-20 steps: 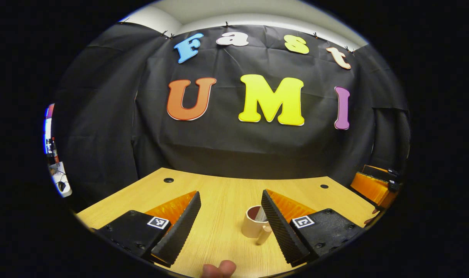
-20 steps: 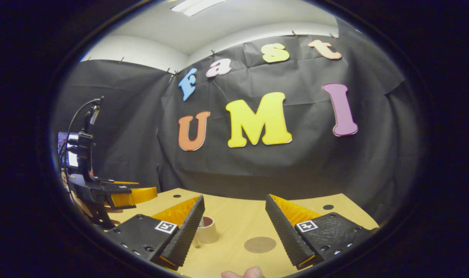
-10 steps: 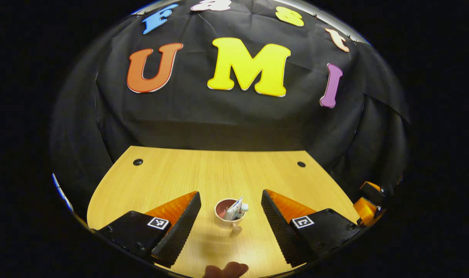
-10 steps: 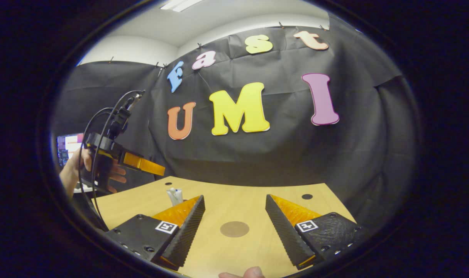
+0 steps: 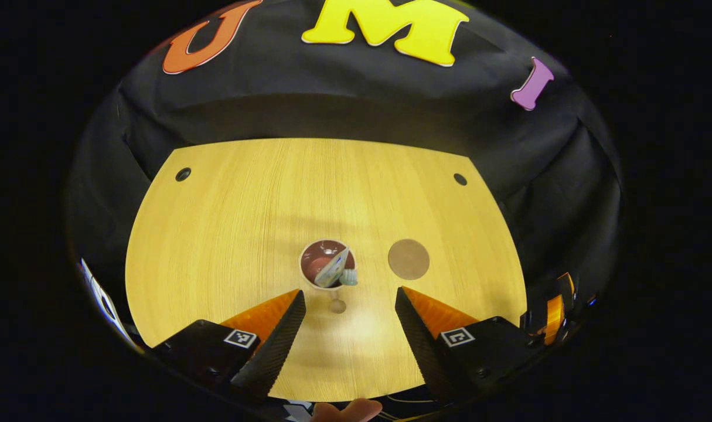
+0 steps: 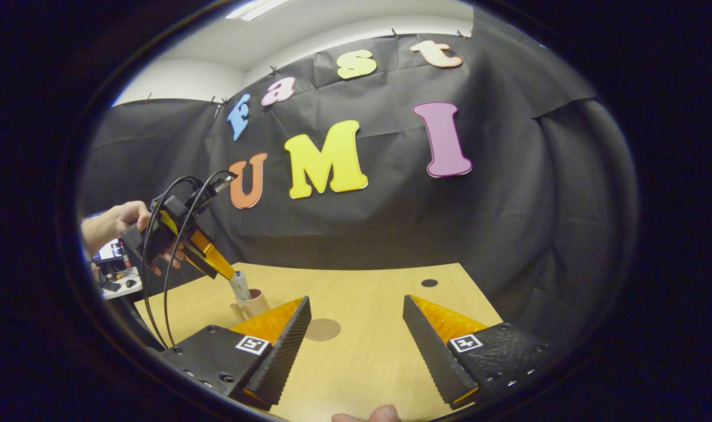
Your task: Put the toothbrush and toothpaste on the desktop into the cup, then pick up the cup and place it on the coaster on the desktop.
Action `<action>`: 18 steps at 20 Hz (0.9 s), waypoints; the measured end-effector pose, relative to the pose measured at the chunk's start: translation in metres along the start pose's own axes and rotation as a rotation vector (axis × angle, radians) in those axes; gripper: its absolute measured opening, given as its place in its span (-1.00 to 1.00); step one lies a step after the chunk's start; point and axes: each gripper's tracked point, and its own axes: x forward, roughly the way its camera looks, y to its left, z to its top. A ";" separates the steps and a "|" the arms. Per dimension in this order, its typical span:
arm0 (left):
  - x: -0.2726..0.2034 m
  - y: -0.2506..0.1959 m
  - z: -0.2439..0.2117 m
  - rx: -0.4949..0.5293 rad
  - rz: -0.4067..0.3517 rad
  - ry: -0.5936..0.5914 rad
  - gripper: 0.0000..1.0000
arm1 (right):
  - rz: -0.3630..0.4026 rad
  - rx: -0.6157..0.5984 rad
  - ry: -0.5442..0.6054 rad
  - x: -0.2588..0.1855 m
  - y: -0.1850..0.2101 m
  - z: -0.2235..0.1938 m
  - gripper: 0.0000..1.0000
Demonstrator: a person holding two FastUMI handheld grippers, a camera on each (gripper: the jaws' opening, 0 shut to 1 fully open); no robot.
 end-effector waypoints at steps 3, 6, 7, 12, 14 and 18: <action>0.009 0.001 -0.013 -0.058 -0.011 0.076 0.94 | -0.025 -0.030 -0.029 -0.002 -0.009 0.005 0.91; 0.018 -0.004 -0.013 -0.080 -0.026 0.110 0.94 | -0.065 -0.067 -0.077 -0.002 -0.016 0.014 0.91; 0.020 -0.007 -0.014 -0.084 -0.030 0.126 0.95 | -0.062 -0.064 -0.077 -0.002 -0.014 0.013 0.91; 0.035 -0.014 -0.010 -0.098 -0.004 0.188 1.00 | -0.056 -0.045 -0.045 0.007 -0.016 0.000 0.92; 0.041 -0.016 -0.009 -0.107 0.013 0.221 0.96 | -0.045 -0.012 -0.022 0.011 -0.015 -0.004 0.92; 0.052 -0.013 0.000 -0.105 0.049 0.258 0.96 | -0.037 0.043 -0.021 0.016 -0.018 -0.002 0.92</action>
